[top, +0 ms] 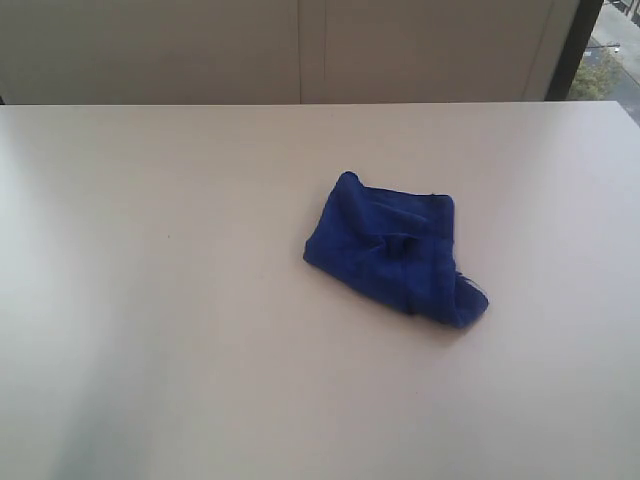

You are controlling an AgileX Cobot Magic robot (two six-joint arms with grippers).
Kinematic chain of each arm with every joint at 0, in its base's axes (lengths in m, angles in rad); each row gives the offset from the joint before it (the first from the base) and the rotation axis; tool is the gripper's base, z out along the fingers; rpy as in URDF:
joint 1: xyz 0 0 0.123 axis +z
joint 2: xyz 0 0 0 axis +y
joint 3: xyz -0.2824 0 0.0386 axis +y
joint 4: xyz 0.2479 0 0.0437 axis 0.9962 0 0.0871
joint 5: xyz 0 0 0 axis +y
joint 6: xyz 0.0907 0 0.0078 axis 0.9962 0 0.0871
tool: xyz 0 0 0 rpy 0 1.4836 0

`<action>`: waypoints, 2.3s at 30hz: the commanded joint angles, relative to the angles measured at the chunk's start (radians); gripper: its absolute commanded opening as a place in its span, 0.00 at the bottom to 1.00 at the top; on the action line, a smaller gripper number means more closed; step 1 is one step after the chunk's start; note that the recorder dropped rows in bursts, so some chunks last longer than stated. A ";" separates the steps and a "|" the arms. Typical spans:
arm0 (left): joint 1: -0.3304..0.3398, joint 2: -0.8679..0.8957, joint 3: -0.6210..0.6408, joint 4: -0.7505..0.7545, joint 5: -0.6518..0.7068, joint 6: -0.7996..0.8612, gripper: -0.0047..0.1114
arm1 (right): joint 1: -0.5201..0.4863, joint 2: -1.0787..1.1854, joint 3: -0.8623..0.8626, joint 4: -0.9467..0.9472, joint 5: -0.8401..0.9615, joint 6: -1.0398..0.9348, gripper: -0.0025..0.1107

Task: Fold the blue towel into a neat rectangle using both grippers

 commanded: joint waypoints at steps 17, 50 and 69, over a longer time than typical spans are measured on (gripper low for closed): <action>0.003 0.341 -0.196 -0.010 0.108 -0.007 0.04 | -0.002 -0.006 0.006 -0.007 -0.008 0.001 0.02; 0.003 0.472 -0.481 -0.010 0.291 -0.005 0.04 | -0.002 -0.006 0.006 -0.007 -0.008 0.001 0.02; -0.397 1.058 -0.608 -0.084 0.196 -0.056 0.04 | -0.002 -0.006 0.006 -0.007 -0.008 0.001 0.02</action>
